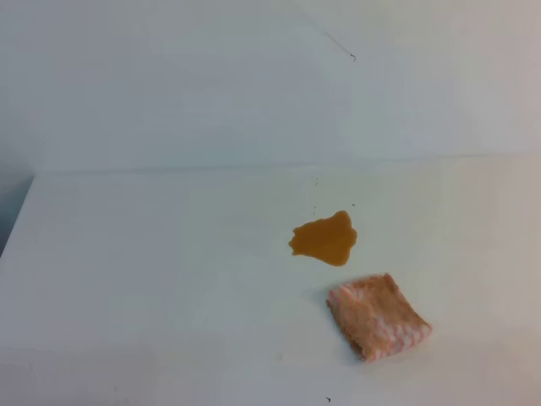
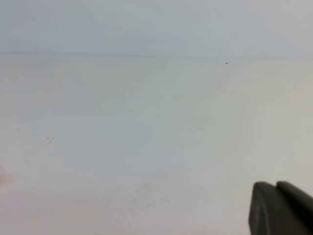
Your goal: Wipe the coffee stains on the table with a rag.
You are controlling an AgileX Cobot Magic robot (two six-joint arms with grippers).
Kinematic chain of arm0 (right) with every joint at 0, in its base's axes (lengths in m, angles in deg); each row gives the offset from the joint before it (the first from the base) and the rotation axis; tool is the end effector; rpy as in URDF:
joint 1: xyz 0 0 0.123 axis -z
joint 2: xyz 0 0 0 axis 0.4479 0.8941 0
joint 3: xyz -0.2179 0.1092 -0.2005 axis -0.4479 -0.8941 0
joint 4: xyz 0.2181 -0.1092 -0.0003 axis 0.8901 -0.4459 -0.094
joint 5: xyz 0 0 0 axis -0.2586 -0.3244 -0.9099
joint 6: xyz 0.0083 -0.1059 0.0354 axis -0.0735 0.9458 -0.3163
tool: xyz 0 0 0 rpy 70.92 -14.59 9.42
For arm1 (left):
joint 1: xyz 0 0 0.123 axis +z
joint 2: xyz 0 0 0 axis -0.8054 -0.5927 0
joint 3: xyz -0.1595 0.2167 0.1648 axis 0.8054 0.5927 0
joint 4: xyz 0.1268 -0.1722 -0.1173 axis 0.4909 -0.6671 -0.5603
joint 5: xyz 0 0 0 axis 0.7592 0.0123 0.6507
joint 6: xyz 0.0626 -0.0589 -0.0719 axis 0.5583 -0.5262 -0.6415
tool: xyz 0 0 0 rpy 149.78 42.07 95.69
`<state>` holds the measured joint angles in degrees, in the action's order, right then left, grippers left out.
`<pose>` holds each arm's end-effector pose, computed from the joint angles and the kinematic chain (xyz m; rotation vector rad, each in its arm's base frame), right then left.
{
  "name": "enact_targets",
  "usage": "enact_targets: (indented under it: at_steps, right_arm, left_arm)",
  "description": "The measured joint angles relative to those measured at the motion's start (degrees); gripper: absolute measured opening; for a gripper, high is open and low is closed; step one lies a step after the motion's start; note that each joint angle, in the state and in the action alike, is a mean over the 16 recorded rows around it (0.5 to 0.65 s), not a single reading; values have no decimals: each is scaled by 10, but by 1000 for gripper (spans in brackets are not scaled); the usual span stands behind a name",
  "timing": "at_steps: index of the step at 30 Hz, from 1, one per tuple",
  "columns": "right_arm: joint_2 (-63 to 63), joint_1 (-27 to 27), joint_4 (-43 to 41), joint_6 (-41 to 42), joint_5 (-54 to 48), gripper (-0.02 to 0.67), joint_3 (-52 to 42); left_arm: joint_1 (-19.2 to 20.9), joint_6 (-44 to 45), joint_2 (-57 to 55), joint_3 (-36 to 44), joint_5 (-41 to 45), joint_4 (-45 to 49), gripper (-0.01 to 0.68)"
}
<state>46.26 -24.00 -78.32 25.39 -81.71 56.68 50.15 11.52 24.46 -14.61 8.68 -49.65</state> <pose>0.0348 -0.0092 0.1781 0.0086 1.8087 -0.1589 0.0356 -0.0008 0.1786 -0.1958 1.8061 -0.2226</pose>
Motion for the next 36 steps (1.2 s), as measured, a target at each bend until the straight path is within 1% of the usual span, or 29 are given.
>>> enact_targets:
  at_steps: [10, 25, 31, 36]
  right_arm:
    - [0, 0, 0, 0, 8, -3, 0]
    - [0, 0, -3, 0, 68, -3, 1]
    - [0, 0, -6, 0, 117, -3, 2]
    - [0, 0, -6, -3, 192, -3, 2]
  left_arm:
    - [0, 0, 0, 0, 0, 0, -1]
    - [0, 0, 0, 0, 0, 0, -1]
    - [0, 0, 0, 0, 0, 0, -1]
    - [0, 0, 0, 0, 0, 0, -1]
